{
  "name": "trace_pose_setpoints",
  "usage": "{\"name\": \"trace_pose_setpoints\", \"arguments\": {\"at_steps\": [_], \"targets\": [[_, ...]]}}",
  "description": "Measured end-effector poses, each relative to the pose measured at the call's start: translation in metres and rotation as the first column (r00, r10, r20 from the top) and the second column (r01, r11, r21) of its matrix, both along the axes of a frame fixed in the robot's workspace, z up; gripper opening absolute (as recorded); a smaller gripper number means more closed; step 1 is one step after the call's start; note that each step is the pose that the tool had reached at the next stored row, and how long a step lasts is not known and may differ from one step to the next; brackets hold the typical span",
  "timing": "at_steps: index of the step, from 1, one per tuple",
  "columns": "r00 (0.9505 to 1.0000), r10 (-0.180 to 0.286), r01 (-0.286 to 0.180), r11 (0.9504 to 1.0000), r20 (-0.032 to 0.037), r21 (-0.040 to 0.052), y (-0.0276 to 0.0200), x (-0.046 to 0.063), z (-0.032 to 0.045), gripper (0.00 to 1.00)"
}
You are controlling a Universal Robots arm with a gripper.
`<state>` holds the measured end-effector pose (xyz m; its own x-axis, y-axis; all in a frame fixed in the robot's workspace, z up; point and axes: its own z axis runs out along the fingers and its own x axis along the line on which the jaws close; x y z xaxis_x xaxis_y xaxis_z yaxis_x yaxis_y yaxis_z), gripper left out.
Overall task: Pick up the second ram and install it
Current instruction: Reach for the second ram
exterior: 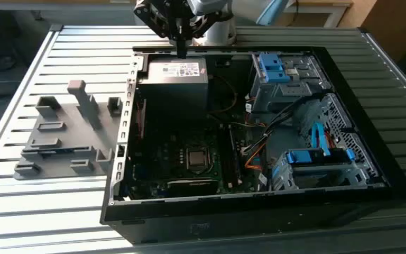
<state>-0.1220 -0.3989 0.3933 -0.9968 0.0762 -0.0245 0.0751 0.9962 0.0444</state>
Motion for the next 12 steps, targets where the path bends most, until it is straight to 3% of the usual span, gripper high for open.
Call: {"name": "trace_pose_setpoints", "arguments": {"at_steps": [12], "targets": [[1.0,0.0,0.0,1.0,0.0,0.0,0.0,-0.0021,0.0,0.11]]}}
